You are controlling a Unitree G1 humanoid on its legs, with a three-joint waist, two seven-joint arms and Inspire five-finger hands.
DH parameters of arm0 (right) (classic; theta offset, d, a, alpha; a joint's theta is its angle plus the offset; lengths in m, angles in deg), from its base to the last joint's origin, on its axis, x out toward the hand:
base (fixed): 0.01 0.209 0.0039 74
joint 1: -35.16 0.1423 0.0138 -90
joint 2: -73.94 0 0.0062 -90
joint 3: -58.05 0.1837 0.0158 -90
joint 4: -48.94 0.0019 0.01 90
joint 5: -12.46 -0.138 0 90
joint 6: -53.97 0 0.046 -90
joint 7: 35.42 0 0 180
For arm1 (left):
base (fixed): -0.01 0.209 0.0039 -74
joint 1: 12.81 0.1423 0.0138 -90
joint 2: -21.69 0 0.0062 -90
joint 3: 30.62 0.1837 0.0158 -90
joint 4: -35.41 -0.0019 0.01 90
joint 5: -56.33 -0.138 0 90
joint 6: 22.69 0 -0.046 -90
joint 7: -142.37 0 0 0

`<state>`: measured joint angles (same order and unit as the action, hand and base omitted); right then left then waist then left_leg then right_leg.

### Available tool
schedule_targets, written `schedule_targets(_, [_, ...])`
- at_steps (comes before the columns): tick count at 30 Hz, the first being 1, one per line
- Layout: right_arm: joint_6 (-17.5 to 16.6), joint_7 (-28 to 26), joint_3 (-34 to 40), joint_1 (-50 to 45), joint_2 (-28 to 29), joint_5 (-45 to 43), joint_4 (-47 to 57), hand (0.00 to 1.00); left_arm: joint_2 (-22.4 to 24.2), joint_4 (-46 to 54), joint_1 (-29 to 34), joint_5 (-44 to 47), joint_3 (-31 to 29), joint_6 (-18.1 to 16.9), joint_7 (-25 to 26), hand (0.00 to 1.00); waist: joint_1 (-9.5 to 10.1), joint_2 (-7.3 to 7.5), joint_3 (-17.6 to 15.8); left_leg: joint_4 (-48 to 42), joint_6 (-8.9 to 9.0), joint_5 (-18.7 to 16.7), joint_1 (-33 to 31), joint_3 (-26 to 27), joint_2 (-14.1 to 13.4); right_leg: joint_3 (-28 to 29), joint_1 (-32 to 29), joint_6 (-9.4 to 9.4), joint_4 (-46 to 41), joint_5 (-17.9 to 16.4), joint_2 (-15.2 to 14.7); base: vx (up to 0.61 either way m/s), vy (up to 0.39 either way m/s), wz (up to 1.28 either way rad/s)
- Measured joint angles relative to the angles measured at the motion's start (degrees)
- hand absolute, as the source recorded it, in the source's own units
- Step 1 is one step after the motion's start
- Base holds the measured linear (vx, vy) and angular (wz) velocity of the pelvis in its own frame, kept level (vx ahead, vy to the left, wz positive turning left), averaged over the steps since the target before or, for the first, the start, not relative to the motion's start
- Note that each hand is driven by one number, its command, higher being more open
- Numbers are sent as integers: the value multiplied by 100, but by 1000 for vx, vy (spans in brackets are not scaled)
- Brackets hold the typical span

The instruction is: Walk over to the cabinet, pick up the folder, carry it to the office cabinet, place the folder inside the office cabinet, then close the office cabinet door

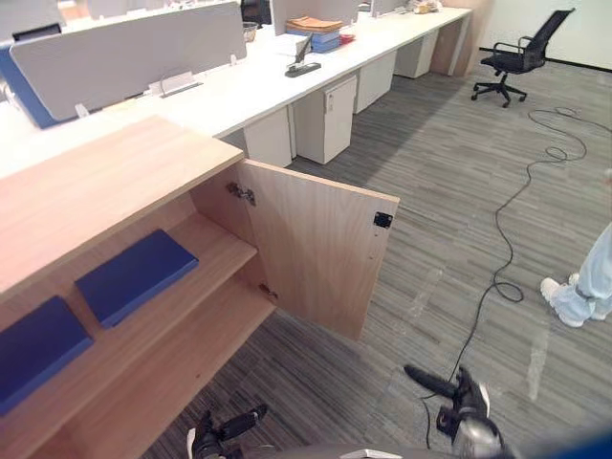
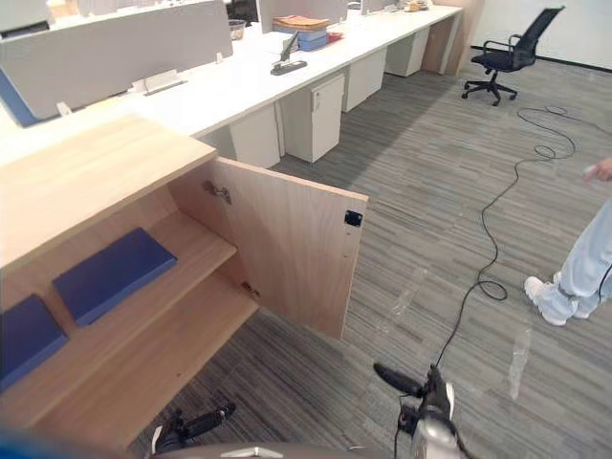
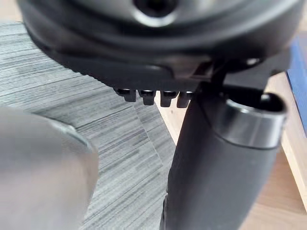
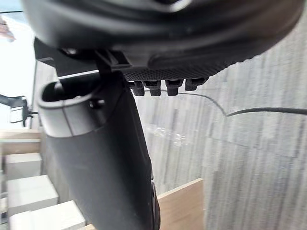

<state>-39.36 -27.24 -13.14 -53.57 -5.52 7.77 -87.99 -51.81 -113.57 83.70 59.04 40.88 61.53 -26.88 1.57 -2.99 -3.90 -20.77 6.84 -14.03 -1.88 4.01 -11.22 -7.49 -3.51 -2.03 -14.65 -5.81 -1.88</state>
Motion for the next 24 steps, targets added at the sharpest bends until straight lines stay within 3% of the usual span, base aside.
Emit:
schedule_targets(1, [-16,0,-16,241,-1,-4,4,100,-57,-26,-14,-14,13,-5,-16,100,-13,180,49,327,-83,198,10,86,156,73,-86,-71,157,127,-93,-55,99,-23])
schedule_targets(5, [-23,15,-120,737,-302,-12,2,100,-132,-44,-6,-36,24,4,-170,100,8,323,157,1060,-188,650,95,228,393,170,-123,-151,780,553,-232,-4,50,-10])
schedule_targets(7, [-24,8,-239,1128,-663,-13,-4,100,-144,-65,-5,-175,29,3,-246,100,18,218,136,1370,-243,843,171,231,518,157,-52,-192,1063,722,-304,28,47,6])
schedule_targets(10, [-24,7,-330,1539,-932,-19,-119,100,-199,-88,106,-244,31,-4,-267,100,67,74,189,1469,-251,866,244,178,542,97,75,-196,1207,766,-312,27,31,9])
schedule_targets(18, [-25,-140,-1079,2708,-1101,-136,-787,100,-283,-95,438,-229,17,1,-363,100,149,119,131,1711,-266,1101,154,43,583,-38,63,-152,1459,965,-320,-30,15,9])
schedule_targets(24, [-15,-178,-1096,3906,-1121,-224,-1171,100,-249,-2,341,-213,11,-37,-383,100,236,45,-290,1824,-298,1419,-213,-119,681,-172,-214,-125,1590,1225,-410,-113,14,13])
